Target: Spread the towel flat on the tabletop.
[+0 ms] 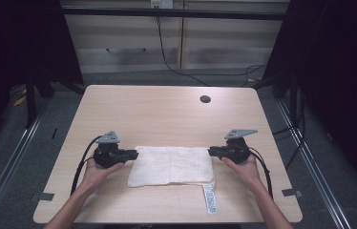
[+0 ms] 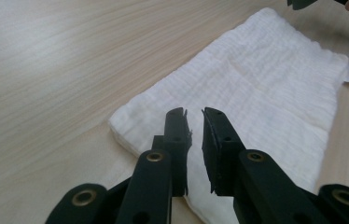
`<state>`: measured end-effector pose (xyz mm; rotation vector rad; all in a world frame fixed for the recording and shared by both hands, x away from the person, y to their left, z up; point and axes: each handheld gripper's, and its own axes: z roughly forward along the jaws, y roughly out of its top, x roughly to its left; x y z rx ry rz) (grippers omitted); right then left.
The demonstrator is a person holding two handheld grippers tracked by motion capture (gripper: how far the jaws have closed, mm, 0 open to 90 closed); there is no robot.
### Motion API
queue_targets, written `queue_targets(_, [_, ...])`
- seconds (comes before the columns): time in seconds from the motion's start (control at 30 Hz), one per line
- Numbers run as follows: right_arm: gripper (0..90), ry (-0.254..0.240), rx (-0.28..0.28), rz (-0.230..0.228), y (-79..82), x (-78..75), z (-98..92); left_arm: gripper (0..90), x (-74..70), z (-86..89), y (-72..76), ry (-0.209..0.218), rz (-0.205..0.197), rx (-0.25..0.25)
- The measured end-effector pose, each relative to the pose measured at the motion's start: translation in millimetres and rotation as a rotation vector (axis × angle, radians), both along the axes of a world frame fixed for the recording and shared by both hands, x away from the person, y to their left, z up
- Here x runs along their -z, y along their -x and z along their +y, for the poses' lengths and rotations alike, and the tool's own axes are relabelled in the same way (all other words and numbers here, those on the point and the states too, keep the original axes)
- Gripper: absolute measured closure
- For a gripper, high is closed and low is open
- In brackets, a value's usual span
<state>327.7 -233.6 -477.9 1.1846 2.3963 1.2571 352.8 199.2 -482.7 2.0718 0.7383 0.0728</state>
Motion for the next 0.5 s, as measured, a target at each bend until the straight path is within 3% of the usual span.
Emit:
queue_targets(0.1, [76.1, 0.01, 0.003, 0.004, -13.6, 2.9, 2.5, 80.2, 9.7, -7.9, -2.0, -0.045, 0.016, 0.009])
queue_targets(0.27, [68.3, -0.009, 0.024, 0.019, -29.6, 13.8, 1.6, 80.2, 16.8, -13.2, -1.9, -0.061, 0.02, 0.018])
queue_targets(0.5, [63.3, 0.032, 0.036, 0.05, -35.4, 26.0, 2.1, 81.3, 23.1, -12.3, -0.9, -0.078, 0.019, 0.013])
